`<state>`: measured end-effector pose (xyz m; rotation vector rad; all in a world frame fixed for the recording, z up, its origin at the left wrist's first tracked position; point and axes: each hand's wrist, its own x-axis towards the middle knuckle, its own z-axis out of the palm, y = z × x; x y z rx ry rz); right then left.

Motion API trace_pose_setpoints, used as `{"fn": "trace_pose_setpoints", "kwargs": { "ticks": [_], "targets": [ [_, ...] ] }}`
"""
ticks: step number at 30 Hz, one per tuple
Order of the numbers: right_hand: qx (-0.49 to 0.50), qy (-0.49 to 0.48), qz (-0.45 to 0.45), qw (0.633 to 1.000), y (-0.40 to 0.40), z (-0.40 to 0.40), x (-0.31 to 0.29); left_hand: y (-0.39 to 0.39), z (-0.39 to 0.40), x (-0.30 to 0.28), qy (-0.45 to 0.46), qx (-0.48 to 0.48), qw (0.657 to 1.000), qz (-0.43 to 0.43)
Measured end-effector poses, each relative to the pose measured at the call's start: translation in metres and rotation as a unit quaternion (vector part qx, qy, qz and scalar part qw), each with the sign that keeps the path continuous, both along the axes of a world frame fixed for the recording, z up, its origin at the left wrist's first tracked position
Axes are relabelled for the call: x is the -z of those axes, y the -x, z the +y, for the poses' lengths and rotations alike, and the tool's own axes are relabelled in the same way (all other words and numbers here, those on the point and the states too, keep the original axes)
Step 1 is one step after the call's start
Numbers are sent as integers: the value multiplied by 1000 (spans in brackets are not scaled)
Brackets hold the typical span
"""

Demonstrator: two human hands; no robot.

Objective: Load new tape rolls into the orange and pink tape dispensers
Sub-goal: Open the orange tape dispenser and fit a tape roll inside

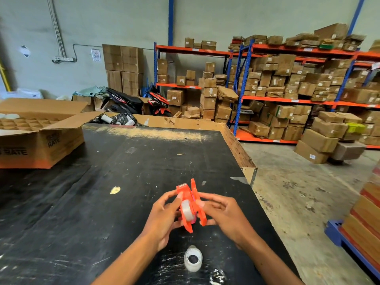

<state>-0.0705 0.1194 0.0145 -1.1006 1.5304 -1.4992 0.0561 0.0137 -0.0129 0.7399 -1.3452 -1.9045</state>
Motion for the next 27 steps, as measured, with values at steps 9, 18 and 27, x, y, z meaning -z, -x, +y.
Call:
{"fn": "trace_pose_setpoints", "kwargs": {
  "ticks": [9, 18, 27],
  "targets": [
    [35, 62, 54, 996, -13, 6, 7, -5, 8, -4, 27, -19, 999, 11],
    [67, 96, 109, 987, -23, 7, 17, -9, 14, -8, 79, -31, 996, 9],
    [119, 127, 91, 981, -36, 3, 18, -12, 20, -17, 54, -49, 996, 48]
  ]
}}
